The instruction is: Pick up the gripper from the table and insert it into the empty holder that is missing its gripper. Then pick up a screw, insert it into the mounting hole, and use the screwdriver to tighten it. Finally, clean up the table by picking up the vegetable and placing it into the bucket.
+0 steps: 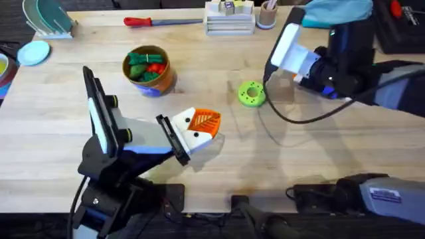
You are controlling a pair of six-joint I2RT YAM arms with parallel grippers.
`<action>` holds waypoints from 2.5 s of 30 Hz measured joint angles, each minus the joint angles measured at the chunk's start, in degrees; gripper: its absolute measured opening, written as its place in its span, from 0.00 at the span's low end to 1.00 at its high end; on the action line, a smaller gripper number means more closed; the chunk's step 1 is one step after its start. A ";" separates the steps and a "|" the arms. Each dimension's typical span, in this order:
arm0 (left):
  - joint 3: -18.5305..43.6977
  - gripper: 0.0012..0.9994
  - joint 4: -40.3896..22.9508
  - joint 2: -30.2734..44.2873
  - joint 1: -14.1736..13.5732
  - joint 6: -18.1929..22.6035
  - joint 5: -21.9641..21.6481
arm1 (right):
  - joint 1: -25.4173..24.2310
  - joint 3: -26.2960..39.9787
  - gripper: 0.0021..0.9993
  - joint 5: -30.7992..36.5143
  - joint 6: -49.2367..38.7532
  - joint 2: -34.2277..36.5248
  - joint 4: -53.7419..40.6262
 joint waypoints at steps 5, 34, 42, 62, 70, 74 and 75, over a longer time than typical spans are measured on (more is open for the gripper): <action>0.00 0.00 0.00 0.00 0.00 -0.01 0.00 | 0.46 0.16 0.02 0.78 -1.72 2.54 0.22; 0.00 0.00 0.00 0.00 0.00 -0.01 0.00 | 8.15 2.56 0.99 2.48 19.33 -4.60 -10.75; 0.00 0.96 0.00 0.00 0.00 -0.02 -0.14 | 8.15 2.56 0.99 1.69 34.44 -18.62 -10.76; 16.35 0.99 -24.75 0.45 0.00 0.08 -15.44 | 8.15 2.56 0.99 -3.91 66.59 -28.54 -11.10; 35.55 0.99 -46.48 16.88 0.00 0.23 -30.40 | 8.15 2.56 0.99 -6.24 68.59 -28.54 -10.88; 38.44 0.99 -46.73 29.57 0.00 0.25 -33.47 | 8.15 2.56 0.99 -6.31 68.82 -28.54 -10.69; 38.63 0.99 -46.75 32.22 0.02 0.23 -33.77 | 8.15 2.56 0.99 -6.31 68.85 -28.54 -10.71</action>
